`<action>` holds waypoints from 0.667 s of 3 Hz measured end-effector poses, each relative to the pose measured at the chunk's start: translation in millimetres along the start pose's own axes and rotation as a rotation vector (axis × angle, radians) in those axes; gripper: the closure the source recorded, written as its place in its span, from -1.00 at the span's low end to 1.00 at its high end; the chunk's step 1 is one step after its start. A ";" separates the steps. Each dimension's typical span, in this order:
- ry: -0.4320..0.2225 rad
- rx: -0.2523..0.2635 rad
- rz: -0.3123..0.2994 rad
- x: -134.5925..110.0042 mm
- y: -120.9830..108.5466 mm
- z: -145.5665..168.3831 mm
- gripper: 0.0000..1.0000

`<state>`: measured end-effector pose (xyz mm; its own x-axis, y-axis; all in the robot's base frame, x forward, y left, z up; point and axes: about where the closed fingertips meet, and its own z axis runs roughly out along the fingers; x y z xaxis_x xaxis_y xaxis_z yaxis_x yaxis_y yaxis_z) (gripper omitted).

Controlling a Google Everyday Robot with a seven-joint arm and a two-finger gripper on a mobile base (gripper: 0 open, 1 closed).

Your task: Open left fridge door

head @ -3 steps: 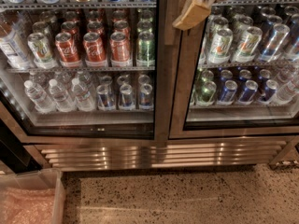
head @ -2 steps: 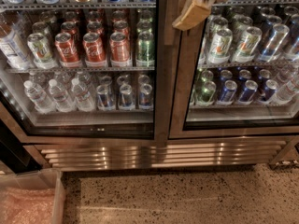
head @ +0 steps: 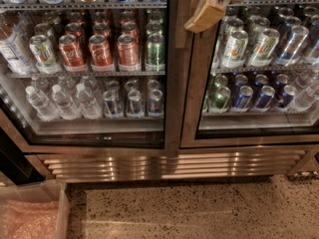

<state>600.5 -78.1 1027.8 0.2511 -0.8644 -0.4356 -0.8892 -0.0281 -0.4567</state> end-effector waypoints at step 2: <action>-0.018 0.004 0.000 -0.3 0.0 0.7 1.00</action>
Offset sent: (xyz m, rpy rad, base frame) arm 0.0001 0.0011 -0.0004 0.0173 -0.0030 0.0062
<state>600.7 -77.5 1027.4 0.2579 -0.8551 -0.4497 -0.8876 -0.0259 -0.4599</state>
